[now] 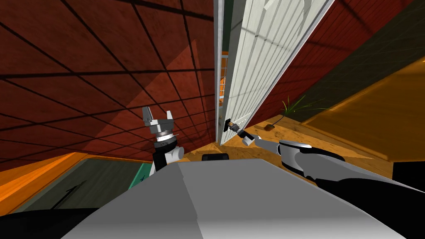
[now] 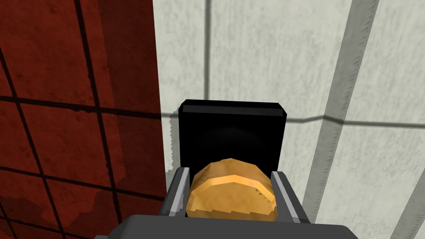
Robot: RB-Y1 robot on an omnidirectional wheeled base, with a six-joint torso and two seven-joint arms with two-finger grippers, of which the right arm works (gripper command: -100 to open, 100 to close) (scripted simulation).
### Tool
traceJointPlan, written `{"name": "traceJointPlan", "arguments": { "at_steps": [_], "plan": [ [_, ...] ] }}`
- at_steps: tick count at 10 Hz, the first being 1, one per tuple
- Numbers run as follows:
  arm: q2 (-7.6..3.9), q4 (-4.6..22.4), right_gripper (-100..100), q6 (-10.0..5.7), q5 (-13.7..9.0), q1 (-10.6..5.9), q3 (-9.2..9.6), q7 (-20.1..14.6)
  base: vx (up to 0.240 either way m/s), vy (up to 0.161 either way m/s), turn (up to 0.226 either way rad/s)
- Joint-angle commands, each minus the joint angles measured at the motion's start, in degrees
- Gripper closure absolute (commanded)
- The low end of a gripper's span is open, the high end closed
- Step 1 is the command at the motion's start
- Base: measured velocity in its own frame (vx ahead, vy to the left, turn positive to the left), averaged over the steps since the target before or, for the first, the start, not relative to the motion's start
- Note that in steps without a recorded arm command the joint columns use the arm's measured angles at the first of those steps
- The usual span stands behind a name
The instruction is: Pull the door open
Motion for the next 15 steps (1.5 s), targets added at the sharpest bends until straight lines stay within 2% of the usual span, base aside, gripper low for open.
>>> {"name": "traceJointPlan", "arguments": {
  "at_steps": [1, 2, 3, 4, 8, 12, 13, 14, 15],
  "plan": [
    [-1.26, -0.2, 100, -1.65, 0.3, -0.28, 1.67, -1.8, -0.120, -0.116, 0.120],
    [-1.91, -0.2, 100, -2.34, 0.5, -0.36, 2.47, -2.7, -0.106, -0.127, 0.105],
    [-1.47, -0.1, 100, -1.59, 0.3, -0.24, 1.91, -1.9, -0.046, -0.059, 0.026],
    [-2.05, 0.1, 100, -2.82, 0.9, -0.25, 3.01, -3.0, -0.100, -0.098, 0.138],
    [-3.30, 0.5, 100, -5.29, 2.0, -0.48, 4.96, -5.0, -0.141, -0.169, 0.120],
    [-5.01, 1.0, 100, -8.72, 3.5, -0.78, 7.65, -7.8, -0.156, -0.164, 0.120],
    [-4.86, 0.8, 100, -7.87, 3.2, -0.68, 7.21, -7.2, -0.075, -0.092, 0.036],
    [-5.10, 1.4, 100, -9.15, 3.9, -0.68, 8.02, -8.3, -0.098, -0.143, 0.147],
    [-5.16, 1.6, 100, -9.47, 4.0, -0.71, 8.19, -8.5, -0.135, -0.206, 0.181]
  ]
}}
